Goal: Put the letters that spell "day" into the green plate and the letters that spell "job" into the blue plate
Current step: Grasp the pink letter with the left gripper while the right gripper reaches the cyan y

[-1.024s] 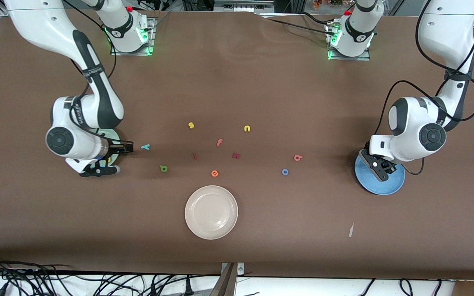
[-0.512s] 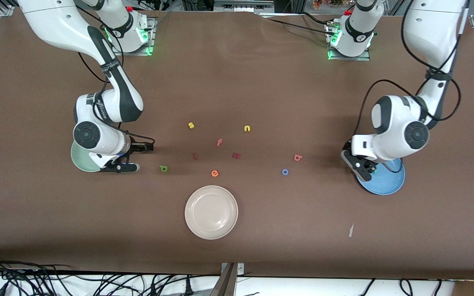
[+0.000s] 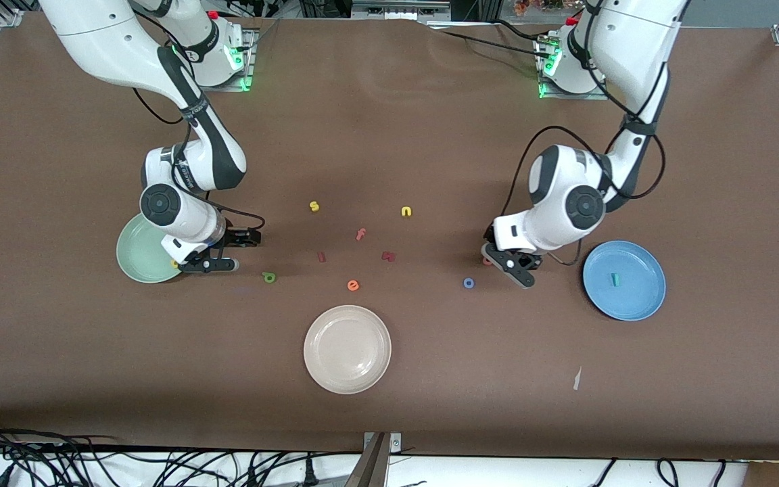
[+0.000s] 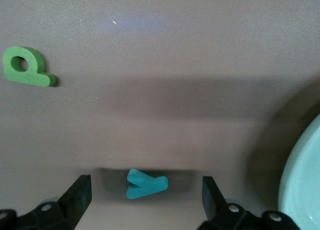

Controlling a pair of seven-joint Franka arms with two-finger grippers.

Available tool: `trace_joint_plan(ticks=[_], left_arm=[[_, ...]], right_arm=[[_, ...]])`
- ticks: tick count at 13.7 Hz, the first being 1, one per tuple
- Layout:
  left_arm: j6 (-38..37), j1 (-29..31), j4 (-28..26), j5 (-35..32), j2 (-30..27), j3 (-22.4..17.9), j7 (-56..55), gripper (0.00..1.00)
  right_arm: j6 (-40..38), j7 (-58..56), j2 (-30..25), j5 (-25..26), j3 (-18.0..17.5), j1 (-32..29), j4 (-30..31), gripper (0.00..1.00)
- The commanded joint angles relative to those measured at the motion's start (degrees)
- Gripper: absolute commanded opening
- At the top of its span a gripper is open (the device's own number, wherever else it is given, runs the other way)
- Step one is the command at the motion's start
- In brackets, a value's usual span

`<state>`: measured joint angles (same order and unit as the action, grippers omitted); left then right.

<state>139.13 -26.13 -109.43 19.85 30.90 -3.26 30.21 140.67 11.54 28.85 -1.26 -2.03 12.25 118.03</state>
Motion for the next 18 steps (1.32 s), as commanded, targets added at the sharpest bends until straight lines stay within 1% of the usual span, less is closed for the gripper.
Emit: trace_joint_plan(ticks=[1,2,4,5,7,8,10,12,16,17,18], left_arm=[[1.67,-1.73,1.77,1.07,2.41,-0.88,0.37,0.68],[1.76,-1.91,1.77,1.07,2.85,-0.88,0.64,0.66],[1.85,-1.91,1.68,-0.41,3.38,-0.96,1.16,0.50],[1.85,-1.91,1.68,-2.17,3.47,-0.96,1.08,0.46],[3.33,-1.91,1.42,-3.50,4.17,-0.96,1.08,0.46],[3.78,-1.91,1.33,-3.59,4.61,-0.96,1.08,0.47],[3.78,-1.91,1.42,-3.50,4.96,-1.05,1.08,0.50],[3.78,-1.91,1.42,-3.59,5.05,-1.05,1.08,0.50],[4.66,-1.91,1.42,-3.59,5.58,-1.14,1.17,0.39],[4.66,-1.91,1.42,-3.68,5.58,-1.14,1.17,0.34],[4.66,-1.91,1.42,-3.68,5.58,-1.23,1.17,0.24]], right_arm=[[1.01,0.59,-1.51,-0.41,-0.44,-0.30,1.85,0.84],[1.36,0.59,-1.34,-0.41,-0.44,-0.30,1.77,0.81],[2.50,0.59,-0.81,-0.41,-0.44,-0.30,1.68,0.79],[2.59,0.59,-0.81,-0.41,-0.44,-0.30,1.68,0.75],[2.60,0.59,-0.72,-0.41,-0.52,-0.30,1.68,0.66],[2.68,0.68,-0.72,-0.41,-0.52,-0.30,1.76,0.64],[2.95,0.68,-0.46,-0.41,-0.52,-0.30,1.85,0.55],[2.95,0.68,-0.46,-0.41,-0.52,-0.30,1.85,0.48],[2.95,0.68,-0.11,-0.41,-0.52,-0.30,1.85,0.39],[2.95,0.68,-0.11,-0.41,-0.52,-0.30,1.85,0.37],[2.77,0.68,-0.11,-0.41,-0.52,-0.30,1.77,0.36]])
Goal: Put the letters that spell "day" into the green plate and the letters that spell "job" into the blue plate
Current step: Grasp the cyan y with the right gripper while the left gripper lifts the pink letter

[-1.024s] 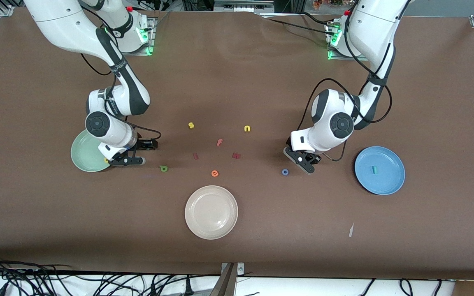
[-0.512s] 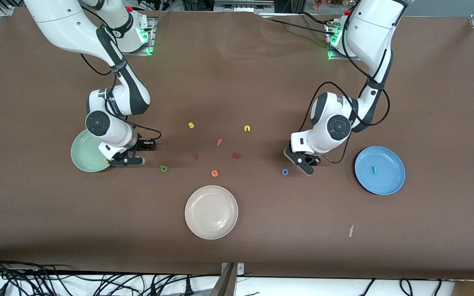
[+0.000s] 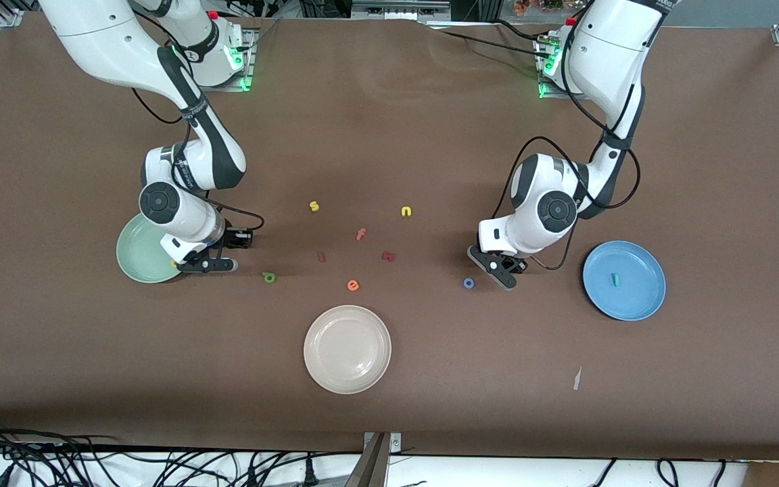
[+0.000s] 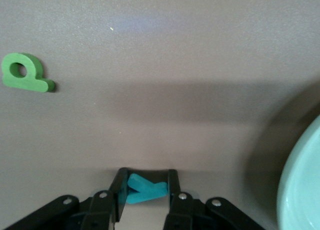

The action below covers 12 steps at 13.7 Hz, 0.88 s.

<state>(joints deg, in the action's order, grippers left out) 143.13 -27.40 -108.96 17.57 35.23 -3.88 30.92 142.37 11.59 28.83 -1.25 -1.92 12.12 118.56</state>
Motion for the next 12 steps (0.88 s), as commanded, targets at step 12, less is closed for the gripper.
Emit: trace_joint_plan(ticks=[12], left_arm=[[-7.50,11.11,0.42,-5.97,-5.77,-1.31,10.09,0.00]], right_arm=[[-22.30,-3.92,-2.02,-0.15,2.44,-0.60,-11.24,0.28]])
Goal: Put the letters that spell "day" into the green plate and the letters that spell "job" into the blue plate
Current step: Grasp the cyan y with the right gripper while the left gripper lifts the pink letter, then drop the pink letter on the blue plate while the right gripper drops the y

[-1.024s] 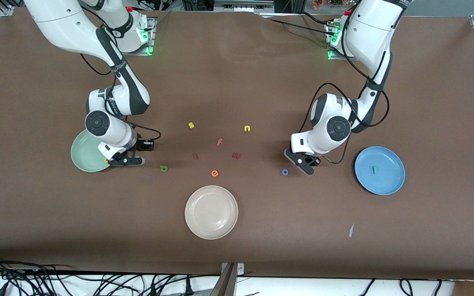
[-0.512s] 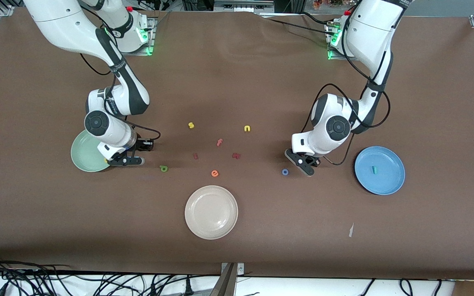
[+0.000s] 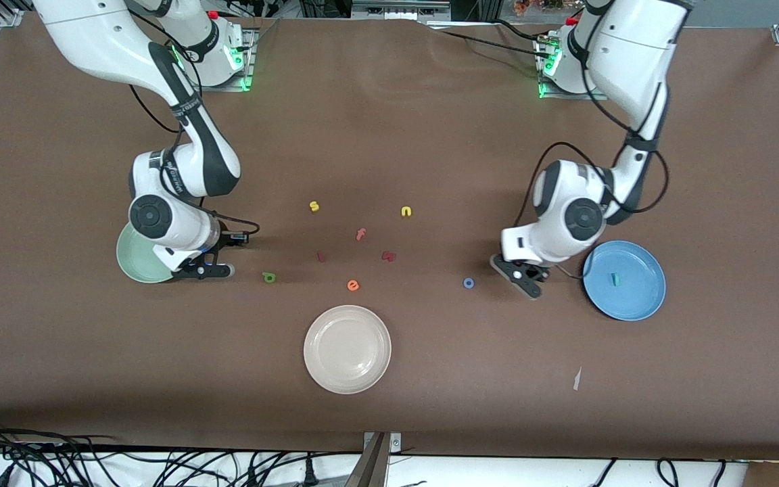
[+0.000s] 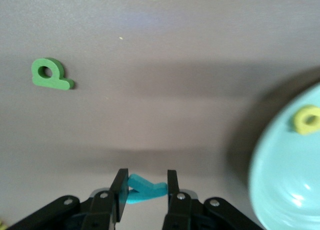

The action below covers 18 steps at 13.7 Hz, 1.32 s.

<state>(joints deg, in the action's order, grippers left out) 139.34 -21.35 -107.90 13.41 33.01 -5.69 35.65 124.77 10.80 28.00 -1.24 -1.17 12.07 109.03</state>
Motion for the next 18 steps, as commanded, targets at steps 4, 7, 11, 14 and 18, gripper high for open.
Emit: trace_joint_plan(ticks=[4,7,11,14,18], left_arm=[[-7.24,11.23,-0.21,-1.89,-5.24,0.42,13.90,0.00],[-6.89,14.14,-0.56,-3.03,-3.75,0.42,18.23,0.12],[-6.71,14.50,-0.47,-5.14,-3.66,0.42,18.23,0.27],[-6.71,14.41,-0.12,-5.06,-3.75,0.42,17.70,0.52],[-6.45,10.82,0.23,-3.83,-3.48,0.68,12.72,0.51]], right_arm=[[-5.24,-15.86,-1.20,-0.17,8.62,-0.99,-1.54,0.28],[-4.80,-21.33,0.73,-0.17,9.87,-4.59,-1.71,0.40],[-5.24,-19.77,0.30,-0.52,9.26,-3.99,-1.97,1.00],[-5.24,-13.63,0.21,-0.52,6.02,-3.46,-3.55,1.00],[-4.63,-5.45,0.82,-0.52,1.62,-2.58,-5.40,1.00]])
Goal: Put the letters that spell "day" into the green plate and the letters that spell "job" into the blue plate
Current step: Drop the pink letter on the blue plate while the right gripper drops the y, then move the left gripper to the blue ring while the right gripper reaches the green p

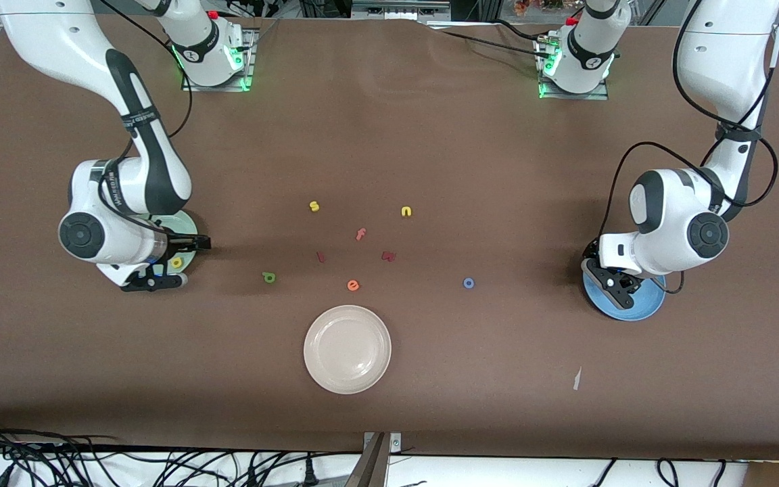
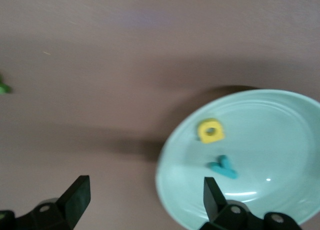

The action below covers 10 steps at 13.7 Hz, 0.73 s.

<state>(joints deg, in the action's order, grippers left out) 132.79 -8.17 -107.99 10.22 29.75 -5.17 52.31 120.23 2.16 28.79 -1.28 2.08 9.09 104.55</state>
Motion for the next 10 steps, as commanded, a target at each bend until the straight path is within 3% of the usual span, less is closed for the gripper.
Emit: trace_joint_plan(ticks=[1,3,6,10], left_arm=[[0.19,-4.30,0.42,-0.12,-0.22,0.16,-7.63,0.51],[0.36,-9.21,0.85,0.24,0.39,0.16,-15.80,0.51],[0.27,-16.77,6.03,0.15,3.98,0.16,-28.81,0.51],[0.27,-24.43,13.32,-0.38,9.79,-1.33,-39.11,0.51]], right_arm=[[0.18,4.51,0.74,-0.57,-2.34,1.09,-1.45,1.00],[0.36,8.28,3.46,-0.57,-2.61,3.55,-4.86,1.00],[1.93,12.60,6.80,-0.57,-2.61,6.54,-8.39,1.00],[8.96,12.78,9.44,-1.89,-3.66,7.16,-8.31,1.00]])
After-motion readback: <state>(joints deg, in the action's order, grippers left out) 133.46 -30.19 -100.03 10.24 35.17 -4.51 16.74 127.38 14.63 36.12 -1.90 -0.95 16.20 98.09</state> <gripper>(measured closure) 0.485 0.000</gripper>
